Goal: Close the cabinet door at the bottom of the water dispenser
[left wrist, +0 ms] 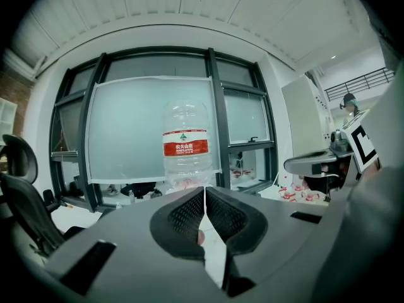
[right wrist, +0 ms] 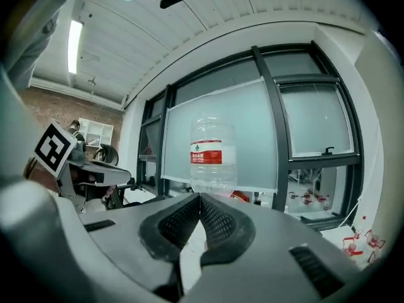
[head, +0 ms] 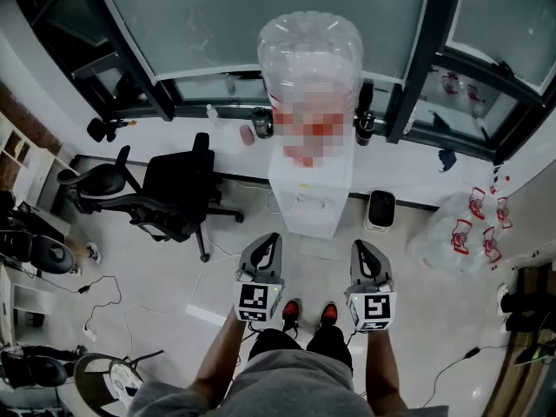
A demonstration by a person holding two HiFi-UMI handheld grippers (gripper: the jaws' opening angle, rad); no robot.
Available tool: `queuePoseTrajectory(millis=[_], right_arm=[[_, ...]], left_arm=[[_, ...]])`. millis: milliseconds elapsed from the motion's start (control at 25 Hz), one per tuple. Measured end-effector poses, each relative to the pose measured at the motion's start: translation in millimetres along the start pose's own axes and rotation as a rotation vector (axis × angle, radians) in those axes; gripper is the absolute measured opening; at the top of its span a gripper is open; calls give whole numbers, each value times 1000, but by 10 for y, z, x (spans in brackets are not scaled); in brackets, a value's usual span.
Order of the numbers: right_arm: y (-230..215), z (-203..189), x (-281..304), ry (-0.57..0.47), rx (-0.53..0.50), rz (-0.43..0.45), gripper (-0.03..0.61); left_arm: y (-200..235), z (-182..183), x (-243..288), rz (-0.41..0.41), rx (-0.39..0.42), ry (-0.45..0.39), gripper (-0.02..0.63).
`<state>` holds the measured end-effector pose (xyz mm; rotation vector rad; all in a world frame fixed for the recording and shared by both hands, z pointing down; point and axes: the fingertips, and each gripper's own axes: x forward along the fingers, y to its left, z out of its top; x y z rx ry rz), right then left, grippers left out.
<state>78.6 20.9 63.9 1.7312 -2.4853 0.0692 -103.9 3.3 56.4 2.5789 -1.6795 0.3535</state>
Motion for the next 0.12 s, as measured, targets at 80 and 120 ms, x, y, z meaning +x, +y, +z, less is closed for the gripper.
queuePoseTrajectory(millis=[80, 120], right_arm=[[1, -1, 19, 2, 0, 0, 18], [2, 0, 31, 3, 0, 0, 18]], left_arm=[[7, -11, 12, -2, -1, 2, 29], [11, -16, 18, -3, -1, 3, 29]])
